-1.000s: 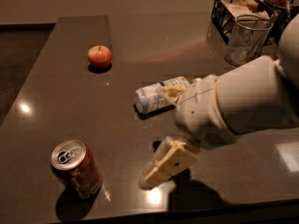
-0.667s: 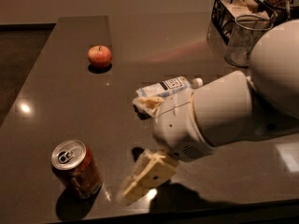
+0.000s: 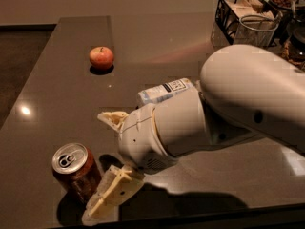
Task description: Knock coke can over
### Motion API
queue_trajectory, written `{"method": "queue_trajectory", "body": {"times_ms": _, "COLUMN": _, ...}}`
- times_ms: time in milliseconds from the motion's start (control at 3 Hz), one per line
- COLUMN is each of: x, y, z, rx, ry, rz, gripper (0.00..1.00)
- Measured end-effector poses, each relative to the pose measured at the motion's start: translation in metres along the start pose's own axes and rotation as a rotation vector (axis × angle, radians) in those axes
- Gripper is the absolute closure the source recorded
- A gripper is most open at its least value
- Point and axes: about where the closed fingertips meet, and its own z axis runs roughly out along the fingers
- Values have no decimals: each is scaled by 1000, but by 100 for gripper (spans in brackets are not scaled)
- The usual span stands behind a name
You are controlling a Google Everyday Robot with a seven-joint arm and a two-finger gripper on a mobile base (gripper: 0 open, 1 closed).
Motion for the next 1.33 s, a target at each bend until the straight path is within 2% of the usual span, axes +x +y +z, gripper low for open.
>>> {"method": "queue_trajectory", "body": {"times_ms": 333, "x": -2, "y": 2, "z": 19, "rx": -37, "ry": -19, "rz": 1, "gripper": 0}}
{"method": "queue_trajectory", "body": {"times_ms": 667, "x": -9, "y": 6, "z": 28, "rx": -64, "ry": -40, "rz": 4, "gripper": 18}}
{"method": "queue_trajectory", "body": {"times_ms": 1000, "x": -14, "y": 8, "z": 32, "rx": -78, "ry": -52, "rz": 11, "gripper": 41}}
{"method": "queue_trajectory", "body": {"times_ms": 1333, "x": -17, "y": 2, "z": 26, "rx": -69, "ry": -43, "rz": 22, "gripper": 64}}
